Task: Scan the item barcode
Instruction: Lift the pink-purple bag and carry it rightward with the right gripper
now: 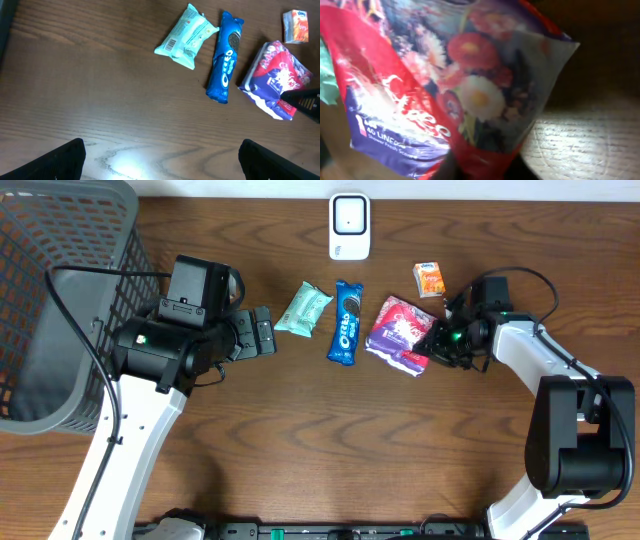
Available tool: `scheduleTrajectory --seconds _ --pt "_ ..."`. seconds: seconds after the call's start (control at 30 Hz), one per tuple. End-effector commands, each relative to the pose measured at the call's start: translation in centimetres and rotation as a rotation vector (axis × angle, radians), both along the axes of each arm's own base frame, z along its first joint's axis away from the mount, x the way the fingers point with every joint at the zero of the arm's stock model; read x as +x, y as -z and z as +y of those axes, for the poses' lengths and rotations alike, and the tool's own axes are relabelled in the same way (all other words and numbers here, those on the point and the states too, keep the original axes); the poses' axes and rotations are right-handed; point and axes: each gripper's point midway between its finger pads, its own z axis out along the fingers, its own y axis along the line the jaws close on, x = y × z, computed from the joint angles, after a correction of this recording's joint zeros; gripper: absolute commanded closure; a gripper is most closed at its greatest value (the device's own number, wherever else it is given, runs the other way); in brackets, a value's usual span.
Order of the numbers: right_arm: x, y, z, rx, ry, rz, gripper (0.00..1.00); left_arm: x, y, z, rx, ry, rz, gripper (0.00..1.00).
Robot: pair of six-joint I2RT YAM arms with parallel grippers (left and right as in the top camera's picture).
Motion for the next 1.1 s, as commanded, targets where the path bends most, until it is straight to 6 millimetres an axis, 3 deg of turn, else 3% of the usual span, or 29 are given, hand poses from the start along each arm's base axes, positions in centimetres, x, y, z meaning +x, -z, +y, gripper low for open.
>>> scheduleTrajectory --seconds 0.0,0.1,0.2,0.33,0.37,0.43,0.53,0.83,1.07 --pt "-0.5 1.4 -1.4 -0.07 -0.003 0.026 0.99 0.2 0.2 0.4 0.021 0.003 0.001 0.02" --pt "-0.3 -0.6 -1.8 -0.102 -0.035 -0.03 0.99 0.2 0.2 0.4 0.021 0.003 0.001 0.02" --pt "-0.4 -2.8 -3.7 -0.216 -0.002 -0.065 0.99 0.2 0.2 0.4 0.021 0.003 0.001 0.02" --pt "-1.1 -6.4 -8.2 -0.498 0.134 -0.108 0.99 0.2 0.2 0.4 0.021 0.003 0.001 0.02" --pt "-1.7 -8.3 -10.7 -0.663 0.221 -0.132 0.99 0.2 0.2 0.4 0.021 0.003 0.001 0.02" --pt "-2.8 -10.9 -13.3 -0.891 0.311 -0.16 0.99 0.2 0.2 0.4 0.021 0.003 0.001 0.02" --pt "-4.0 -13.1 -15.3 -1.1 0.409 -0.177 0.99 0.2 0.2 0.4 0.021 0.003 0.001 0.02" --pt "-4.4 -16.9 -19.0 -1.586 0.505 -0.225 0.99 0.2 0.2 0.4 0.021 0.003 0.001 0.02" --pt "-3.4 -14.8 -19.3 -1.654 0.472 -0.19 0.99 0.2 0.2 0.4 0.021 0.003 0.001 0.02"
